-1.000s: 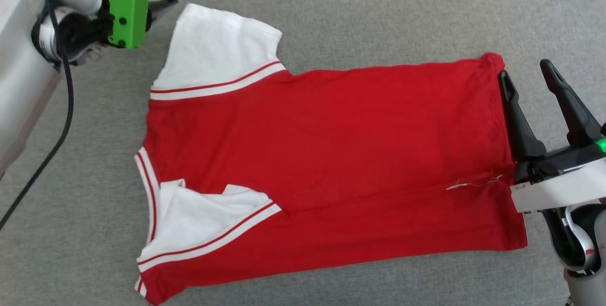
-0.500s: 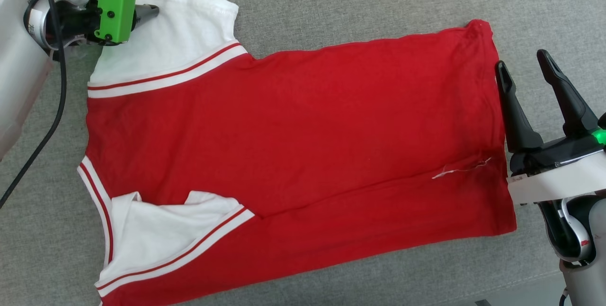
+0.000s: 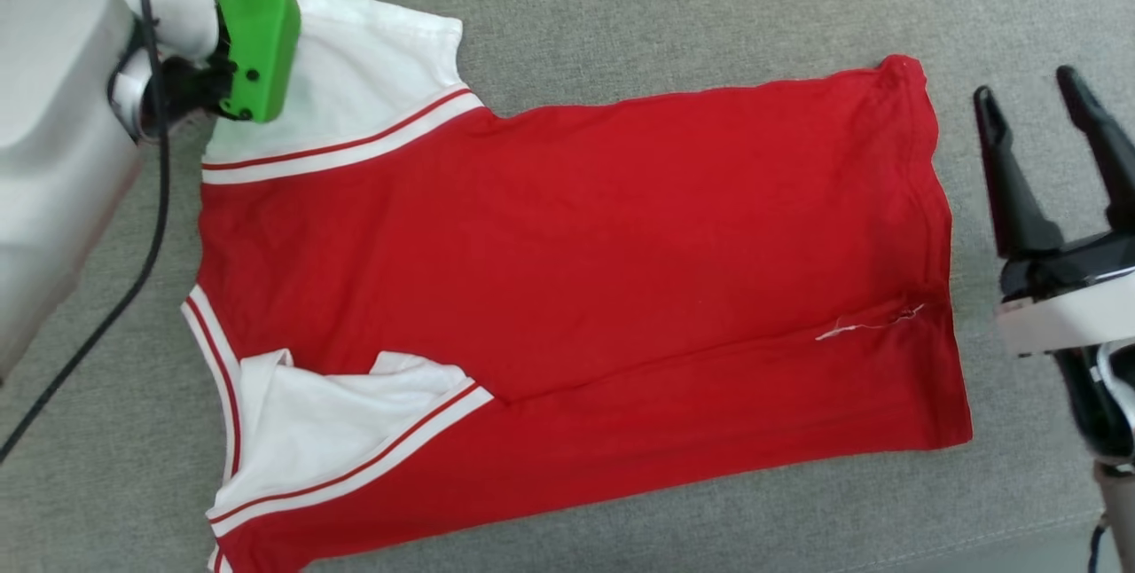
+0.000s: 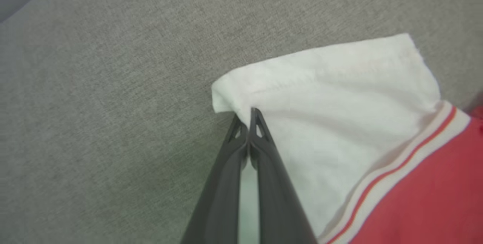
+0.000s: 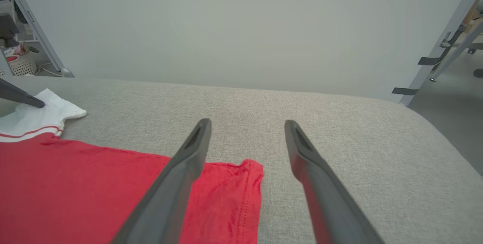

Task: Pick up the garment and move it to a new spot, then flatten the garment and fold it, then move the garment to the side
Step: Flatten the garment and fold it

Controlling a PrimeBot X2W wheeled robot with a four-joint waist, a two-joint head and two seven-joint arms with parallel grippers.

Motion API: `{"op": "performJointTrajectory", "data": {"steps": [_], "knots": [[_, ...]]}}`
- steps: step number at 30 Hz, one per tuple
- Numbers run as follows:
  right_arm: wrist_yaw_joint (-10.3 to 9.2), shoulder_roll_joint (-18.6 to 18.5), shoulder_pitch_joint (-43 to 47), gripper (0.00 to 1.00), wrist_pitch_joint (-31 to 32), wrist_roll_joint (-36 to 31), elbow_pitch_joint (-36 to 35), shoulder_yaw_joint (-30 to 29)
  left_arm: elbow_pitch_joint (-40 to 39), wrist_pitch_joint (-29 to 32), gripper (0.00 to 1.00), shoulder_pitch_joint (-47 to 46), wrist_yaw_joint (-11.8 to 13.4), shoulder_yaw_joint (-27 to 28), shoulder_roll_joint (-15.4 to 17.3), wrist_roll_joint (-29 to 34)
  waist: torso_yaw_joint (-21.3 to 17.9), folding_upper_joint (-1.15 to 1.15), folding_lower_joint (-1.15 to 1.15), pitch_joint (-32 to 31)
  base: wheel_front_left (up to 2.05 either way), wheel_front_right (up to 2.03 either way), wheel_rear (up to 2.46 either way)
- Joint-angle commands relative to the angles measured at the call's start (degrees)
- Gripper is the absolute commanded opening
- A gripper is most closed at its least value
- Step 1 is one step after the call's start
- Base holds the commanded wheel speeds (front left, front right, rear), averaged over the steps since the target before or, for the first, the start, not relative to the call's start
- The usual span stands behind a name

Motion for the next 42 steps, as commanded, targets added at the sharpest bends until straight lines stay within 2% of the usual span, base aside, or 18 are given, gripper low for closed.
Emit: {"op": "performJointTrajectory", "data": {"steps": [1,6,13,17,19,24,31,36,37,38,39,42], "knots": [[-0.04,-1.2,-1.8,1.00,0.9,-0.1,-0.3,-0.7,-1.3,-1.5,0.00,1.5,-0.1,-0.8,0.3,0.5,1.7,0.00,-0.01,-2.1,0.00,0.00,0.00],[-0.04,-7.7,-5.4,1.00,10.1,2.3,0.3,-0.2,-5.8,-7.5,0.00,3.3,-0.1,-2.3,1.0,1.0,4.1,0.00,-0.01,-4.9,0.00,0.00,0.00],[-0.04,-18.1,-12.8,1.00,32.4,12.3,5.0,5.8,-10.2,-14.5,0.00,5.8,-0.1,-3.4,1.2,1.8,6.8,0.00,-0.01,-6.7,0.00,0.00,0.00],[-0.04,-22.2,-17.1,1.00,44.7,18.7,9.0,9.9,-12.1,-16.9,0.00,6.0,-0.1,-3.5,1.1,2.7,8.3,0.00,-0.01,-6.2,0.00,0.00,0.00],[-0.04,-23.4,-18.9,1.00,48.6,19.8,10.7,11.7,-12.9,-17.8,0.00,5.8,-0.1,-3.5,0.9,3.2,9.1,0.00,-0.01,-5.6,0.00,0.00,0.00],[-0.04,-23.3,-23.0,1.00,52.9,20.2,15.8,15.0,-14.8,-19.0,0.00,4.9,0.1,-3.4,0.4,4.3,10.7,0.00,-0.01,-3.6,0.00,0.00,0.00],[-0.04,-19.9,-26.9,1.00,51.6,19.2,23.7,19.7,-16.6,-20.3,0.00,3.3,0.5,-3.0,0.0,5.5,12.1,0.00,-0.01,-1.0,0.00,0.00,0.00],[-0.04,-19.6,-25.6,1.00,52.0,21.3,27.5,25.0,-16.6,-21.1,0.00,3.2,0.7,-2.9,-0.2,5.7,12.3,0.00,-0.01,-0.6,0.00,0.00,0.00],[-0.04,-19.7,-25.6,0.48,51.3,21.5,27.8,25.3,-16.5,-21.2,0.00,3.3,0.7,-2.9,-0.1,5.7,12.3,0.00,-0.01,-0.7,0.00,0.00,0.00],[-0.04,-19.7,-25.7,0.04,49.8,21.8,28.1,25.5,-16.3,-21.5,0.00,3.5,0.7,-2.9,0.0,5.7,12.1,0.00,-0.01,-0.9,0.00,0.00,0.00],[-0.04,-19.7,-25.8,0.00,48.6,22.0,28.3,25.7,-16.1,-21.8,0.00,3.7,0.7,-2.8,0.1,5.7,12.0,0.00,-0.01,-1.1,0.00,0.00,0.00],[-0.04,-19.9,-26.6,0.00,42.4,22.1,28.3,25.9,-15.5,-22.9,0.00,4.4,0.8,-2.8,0.5,5.9,11.5,0.00,-0.01,-2.7,0.00,0.00,0.00]]}}
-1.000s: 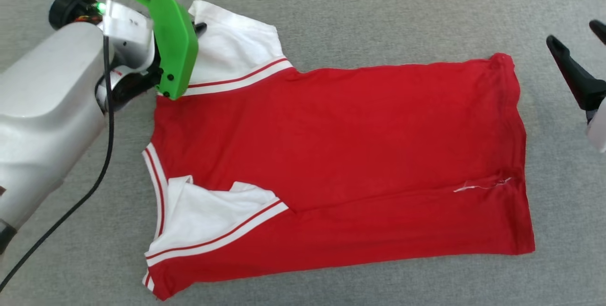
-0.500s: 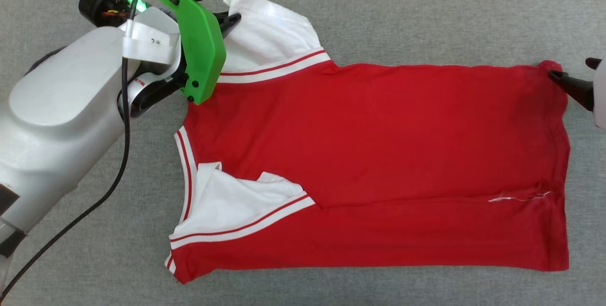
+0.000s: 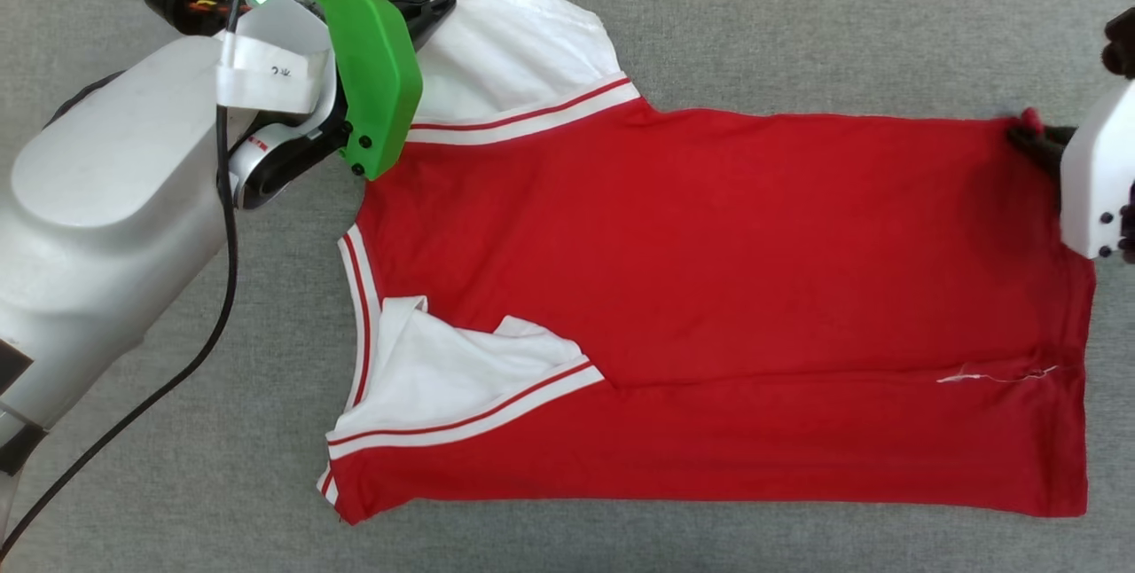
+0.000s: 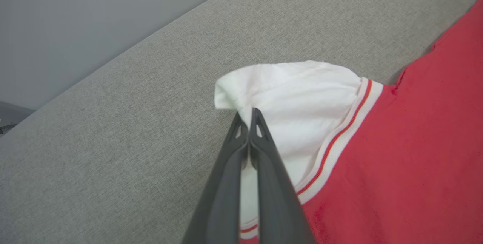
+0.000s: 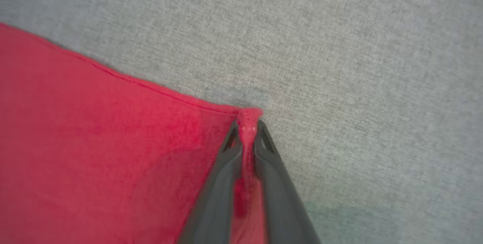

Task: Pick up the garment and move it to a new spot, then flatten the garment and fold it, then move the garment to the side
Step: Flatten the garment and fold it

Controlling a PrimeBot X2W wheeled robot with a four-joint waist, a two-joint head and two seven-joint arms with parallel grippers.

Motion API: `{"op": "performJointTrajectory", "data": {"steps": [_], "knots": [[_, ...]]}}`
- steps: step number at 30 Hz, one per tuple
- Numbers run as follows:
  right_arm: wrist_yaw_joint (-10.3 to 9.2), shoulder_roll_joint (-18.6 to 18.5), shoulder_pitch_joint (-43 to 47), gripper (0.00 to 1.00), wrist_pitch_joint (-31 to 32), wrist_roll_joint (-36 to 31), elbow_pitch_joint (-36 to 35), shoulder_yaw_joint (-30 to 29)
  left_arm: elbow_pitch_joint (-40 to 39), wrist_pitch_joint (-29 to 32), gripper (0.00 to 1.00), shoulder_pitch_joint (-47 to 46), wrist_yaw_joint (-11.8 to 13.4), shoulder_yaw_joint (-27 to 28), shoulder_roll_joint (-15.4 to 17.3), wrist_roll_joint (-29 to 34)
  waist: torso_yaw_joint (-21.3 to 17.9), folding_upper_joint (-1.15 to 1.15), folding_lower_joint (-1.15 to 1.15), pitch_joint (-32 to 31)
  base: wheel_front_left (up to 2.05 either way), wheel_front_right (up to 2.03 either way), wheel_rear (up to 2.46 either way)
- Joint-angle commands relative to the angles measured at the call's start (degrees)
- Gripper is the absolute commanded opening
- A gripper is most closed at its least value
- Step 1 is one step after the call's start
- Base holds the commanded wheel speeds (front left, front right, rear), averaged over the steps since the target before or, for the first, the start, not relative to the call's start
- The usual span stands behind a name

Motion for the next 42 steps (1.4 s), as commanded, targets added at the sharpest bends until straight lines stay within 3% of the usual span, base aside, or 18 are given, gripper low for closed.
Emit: {"op": "performJointTrajectory", "data": {"steps": [1,11,22,31,42], "knots": [[-0.02,0.9,0.5,0.00,-2.0,0.5,0.7,1.2,0.3,-0.7,0.00,0.7,0.4,0.3,0.4,0.8,-0.6,0.00,0.00,-1.7,0.00,0.00,0.00],[-0.02,-1.6,5.3,0.00,-15.2,2.1,-2.7,3.1,-3.6,-5.5,0.00,8.2,2.7,-0.1,3.2,-0.1,-0.6,0.00,0.00,-9.3,0.00,0.00,0.00],[-0.02,-3.4,17.5,0.00,-23.0,2.2,-5.2,2.9,-12.6,-10.6,0.00,23.1,9.3,-2.0,7.5,-2.2,0.4,0.00,0.00,-16.0,0.00,0.00,0.00],[-0.02,-3.5,29.6,0.00,-26.0,3.0,-8.2,0.3,-16.8,-13.9,0.00,35.2,13.8,-3.4,8.8,-5.2,1.2,0.00,0.00,-18.7,0.00,0.00,0.00],[-0.02,-0.3,38.5,0.00,-26.0,2.3,-8.5,-2.4,-14.0,-16.0,0.00,42.4,14.0,-4.2,7.1,-7.7,1.2,0.00,0.00,-17.5,0.00,0.00,0.00]]}}
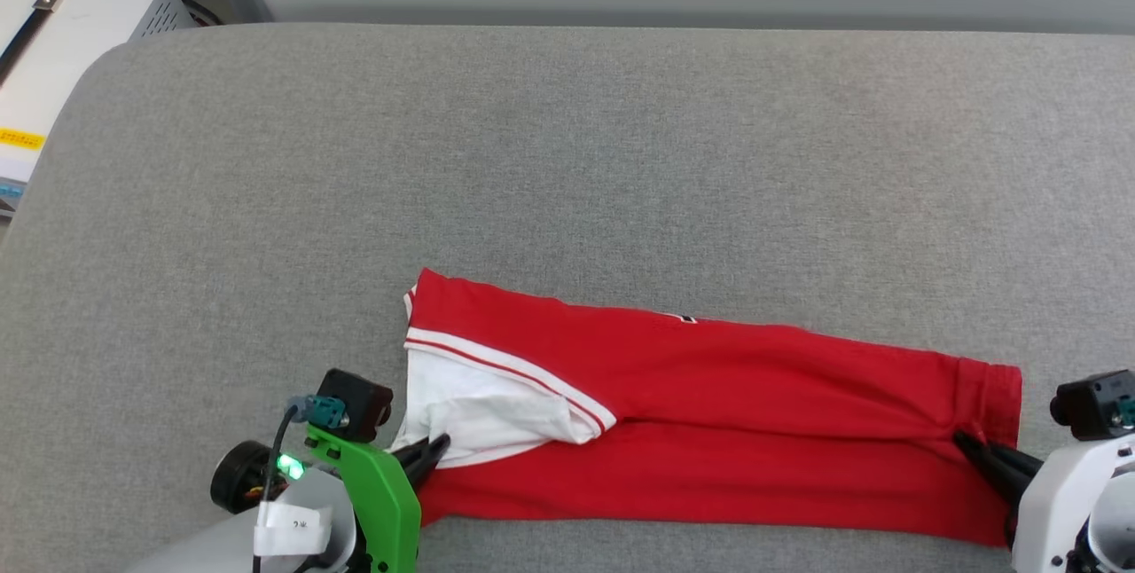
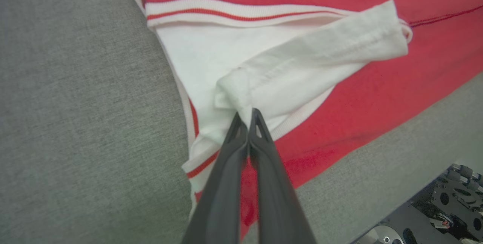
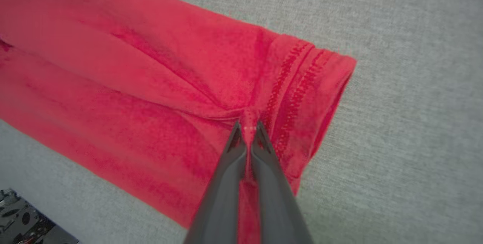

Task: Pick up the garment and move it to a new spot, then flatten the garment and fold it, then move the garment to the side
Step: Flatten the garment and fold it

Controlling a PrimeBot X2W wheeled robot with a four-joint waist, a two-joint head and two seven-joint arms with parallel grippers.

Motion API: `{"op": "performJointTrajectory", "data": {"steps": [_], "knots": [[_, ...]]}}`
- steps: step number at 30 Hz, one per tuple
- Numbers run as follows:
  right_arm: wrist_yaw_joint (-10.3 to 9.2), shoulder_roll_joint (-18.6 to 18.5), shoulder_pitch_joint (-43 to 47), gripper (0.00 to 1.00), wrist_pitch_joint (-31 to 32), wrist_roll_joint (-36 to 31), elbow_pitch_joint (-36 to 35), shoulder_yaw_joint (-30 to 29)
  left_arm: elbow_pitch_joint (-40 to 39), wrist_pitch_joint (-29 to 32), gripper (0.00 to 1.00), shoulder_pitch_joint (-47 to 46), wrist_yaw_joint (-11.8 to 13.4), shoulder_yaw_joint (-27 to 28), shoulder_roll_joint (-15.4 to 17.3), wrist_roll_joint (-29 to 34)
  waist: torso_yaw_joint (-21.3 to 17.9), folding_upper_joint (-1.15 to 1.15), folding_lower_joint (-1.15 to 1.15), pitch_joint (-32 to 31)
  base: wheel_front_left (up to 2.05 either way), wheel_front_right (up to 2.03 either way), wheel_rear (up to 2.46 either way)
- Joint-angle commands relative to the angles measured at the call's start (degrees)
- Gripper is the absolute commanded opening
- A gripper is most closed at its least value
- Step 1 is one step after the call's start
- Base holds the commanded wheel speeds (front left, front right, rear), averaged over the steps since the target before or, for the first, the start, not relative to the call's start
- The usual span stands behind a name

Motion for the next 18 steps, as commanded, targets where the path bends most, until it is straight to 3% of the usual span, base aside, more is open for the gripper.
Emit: {"op": "performJointTrajectory", "data": {"steps": [1,5,6,7,8,13,18], "knots": [[-0.04,0.8,1.0,0.00,0.2,-0.3,0.4,0.0,0.9,-0.4,0.00,1.3,-0.3,0.0,-0.7,-0.5,-0.1,0.00,0.00,0.5,0.00,0.00,0.00],[-0.04,2.3,1.1,0.00,-0.2,-0.1,1.8,0.0,3.2,-1.6,0.00,1.4,-0.4,0.0,-1.8,-0.1,0.0,0.00,0.00,0.7,0.00,0.00,0.00],[-0.04,2.5,0.9,0.05,-0.4,-0.1,2.0,-0.2,3.6,-2.3,0.36,1.4,-0.2,0.2,-2.0,0.2,0.0,0.00,0.00,0.6,0.00,0.00,0.00],[-0.04,2.8,0.7,0.56,-0.7,0.0,1.9,-0.4,4.0,-3.5,1.00,1.4,0.2,0.7,-2.2,0.4,-0.1,0.00,0.00,0.3,0.00,0.00,0.00],[-0.04,2.8,0.6,1.00,-1.1,0.1,1.7,-0.7,4.3,-4.8,1.00,1.5,0.7,1.2,-2.3,0.7,-0.2,0.00,0.00,0.1,0.00,0.00,0.00],[-0.04,2.2,0.9,1.00,-2.0,1.4,-2.8,-4.2,4.1,-11.2,1.00,2.1,5.0,3.3,-1.6,3.9,-0.3,0.00,0.00,-1.9,0.00,0.00,0.00],[-0.04,0.4,2.1,1.00,-1.1,3.3,-7.7,-10.0,1.6,-13.6,1.00,3.8,10.1,7.7,-1.6,6.8,-0.2,0.00,0.00,-2.7,0.00,0.00,0.00]]}}
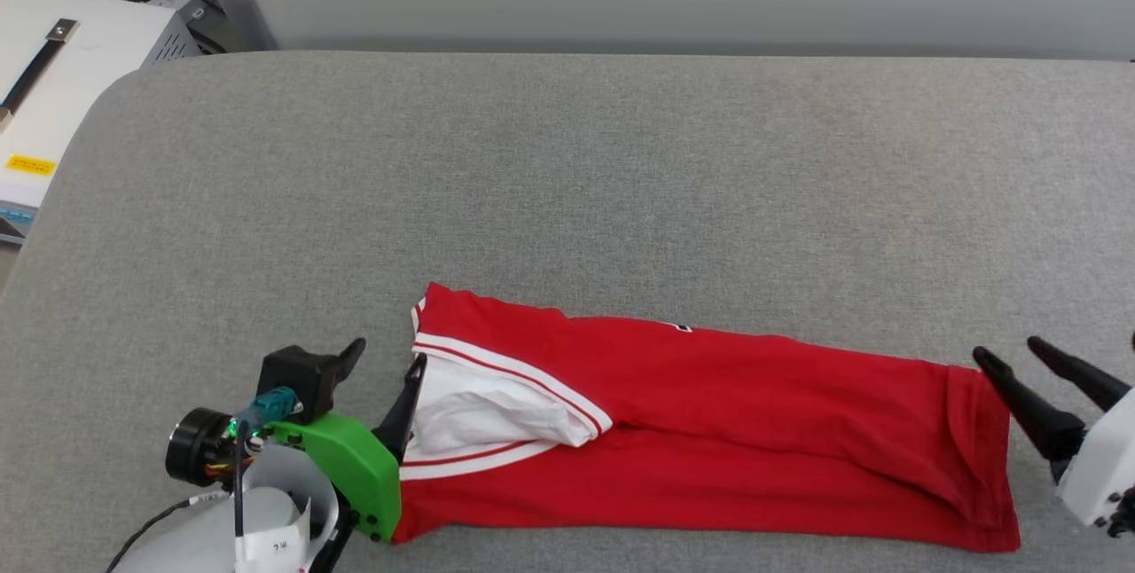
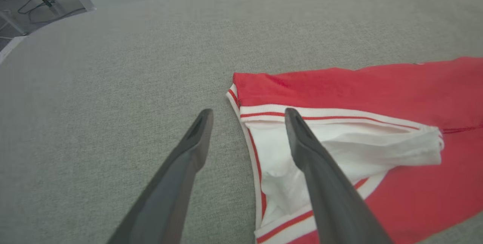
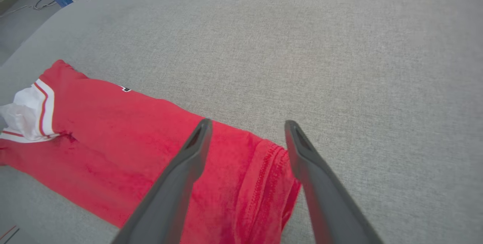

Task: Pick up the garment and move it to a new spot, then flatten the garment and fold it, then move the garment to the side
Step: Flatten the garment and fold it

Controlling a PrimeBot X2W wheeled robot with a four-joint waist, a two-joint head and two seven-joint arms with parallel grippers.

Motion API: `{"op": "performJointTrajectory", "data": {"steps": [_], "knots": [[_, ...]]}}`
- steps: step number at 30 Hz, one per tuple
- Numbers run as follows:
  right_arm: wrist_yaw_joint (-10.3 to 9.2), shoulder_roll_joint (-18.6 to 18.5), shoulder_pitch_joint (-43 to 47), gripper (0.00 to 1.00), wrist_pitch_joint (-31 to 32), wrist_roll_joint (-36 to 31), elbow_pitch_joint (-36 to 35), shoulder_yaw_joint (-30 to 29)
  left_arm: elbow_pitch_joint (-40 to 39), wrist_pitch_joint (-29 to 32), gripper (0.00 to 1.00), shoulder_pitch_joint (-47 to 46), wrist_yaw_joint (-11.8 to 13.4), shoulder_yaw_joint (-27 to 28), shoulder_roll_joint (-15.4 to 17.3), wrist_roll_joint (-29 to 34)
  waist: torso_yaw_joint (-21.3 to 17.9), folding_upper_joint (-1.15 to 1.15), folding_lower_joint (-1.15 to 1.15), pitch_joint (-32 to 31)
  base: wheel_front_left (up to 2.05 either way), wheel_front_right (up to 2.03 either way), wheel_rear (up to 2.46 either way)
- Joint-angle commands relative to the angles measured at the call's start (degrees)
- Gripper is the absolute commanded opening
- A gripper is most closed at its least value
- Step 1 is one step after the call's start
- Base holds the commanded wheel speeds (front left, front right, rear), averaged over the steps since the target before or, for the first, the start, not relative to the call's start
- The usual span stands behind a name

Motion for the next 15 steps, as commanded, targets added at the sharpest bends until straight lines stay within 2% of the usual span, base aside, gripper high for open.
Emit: {"op": "performJointTrajectory", "data": {"steps": [1,7,11,15], "knots": [[-0.04,-0.8,1.1,1.00,0.8,1.0,-0.9,-1.4,-0.8,-0.5,1.00,1.4,1.4,1.8,-0.1,1.2,0.1,0.00,0.00,-0.2,0.00,0.00,0.00],[-0.04,-3.1,3.2,1.00,8.5,7.3,-0.5,-7.2,-5.4,-0.6,1.00,6.6,6.3,14.1,-2.4,10.7,0.8,0.00,0.00,0.4,0.00,0.00,0.00],[-0.04,-3.5,4.4,1.00,14.4,11.2,1.5,-8.6,-7.6,-0.7,1.00,11.1,7.7,21.1,-4.8,17.2,1.4,0.00,0.00,1.0,0.00,0.00,0.00],[-0.04,-1.9,4.8,1.00,17.4,12.6,3.8,-8.4,-8.8,-0.7,1.00,14.7,7.5,27.5,-7.7,22.6,2.2,0.00,0.00,1.8,0.00,0.00,0.00]]}}
